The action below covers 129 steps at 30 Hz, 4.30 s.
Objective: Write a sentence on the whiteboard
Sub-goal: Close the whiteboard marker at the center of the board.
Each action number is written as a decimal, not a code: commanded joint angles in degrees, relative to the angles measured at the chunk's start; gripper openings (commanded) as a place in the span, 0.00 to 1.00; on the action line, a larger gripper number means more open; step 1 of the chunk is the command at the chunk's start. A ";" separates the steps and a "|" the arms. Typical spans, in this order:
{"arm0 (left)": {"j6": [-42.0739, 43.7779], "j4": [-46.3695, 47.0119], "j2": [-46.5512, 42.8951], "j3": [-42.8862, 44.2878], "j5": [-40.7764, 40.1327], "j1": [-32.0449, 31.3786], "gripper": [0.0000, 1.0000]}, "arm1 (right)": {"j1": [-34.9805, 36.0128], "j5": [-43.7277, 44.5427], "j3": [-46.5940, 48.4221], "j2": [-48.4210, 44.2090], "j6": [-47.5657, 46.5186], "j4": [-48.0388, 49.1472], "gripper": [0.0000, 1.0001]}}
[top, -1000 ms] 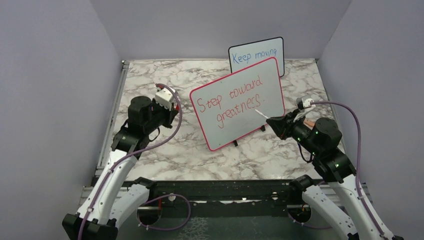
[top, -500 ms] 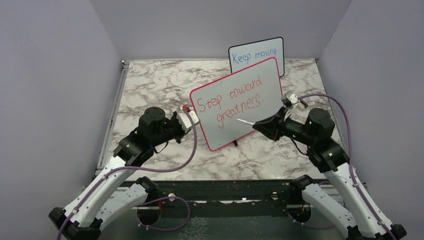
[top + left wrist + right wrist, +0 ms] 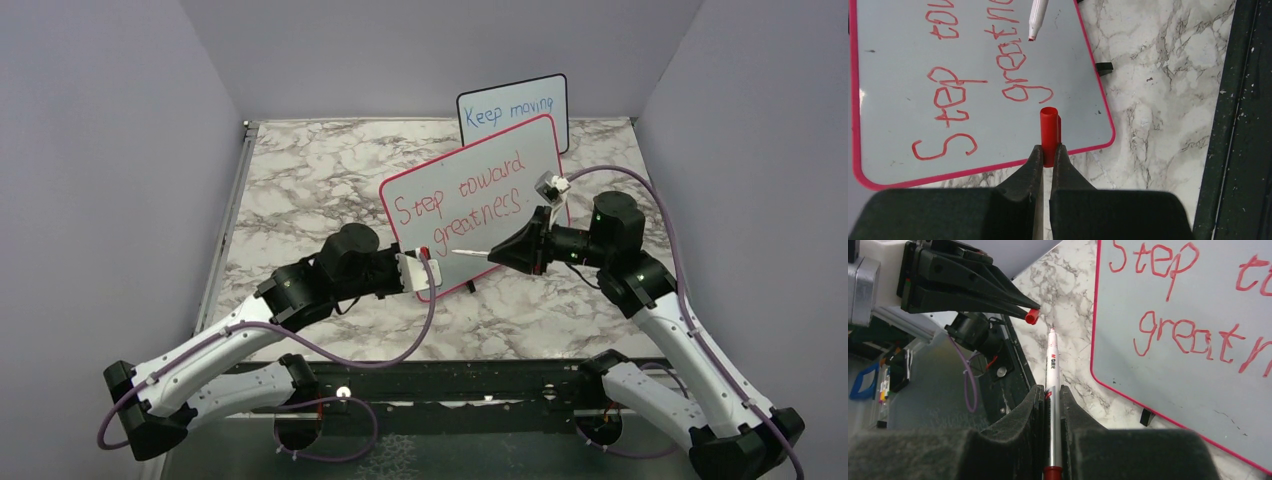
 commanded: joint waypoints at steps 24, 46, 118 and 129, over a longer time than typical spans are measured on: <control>5.10 -1.09 8.31 6.15 -17.81 -11.93 0.00 | 0.40 -8.77 2.36 4.52 -3.94 -5.49 0.00; 4.86 -1.23 9.77 7.10 -15.14 -12.54 0.00 | 0.73 -7.85 1.96 6.01 -3.02 -4.25 0.00; 5.22 27.32 16.57 9.14 -19.58 -26.14 0.00 | 4.95 -0.55 1.30 14.44 2.72 -6.16 0.00; 0.11 21.96 6.25 -2.15 -29.36 -26.25 0.49 | 4.90 15.46 -6.61 5.17 2.25 -4.43 0.00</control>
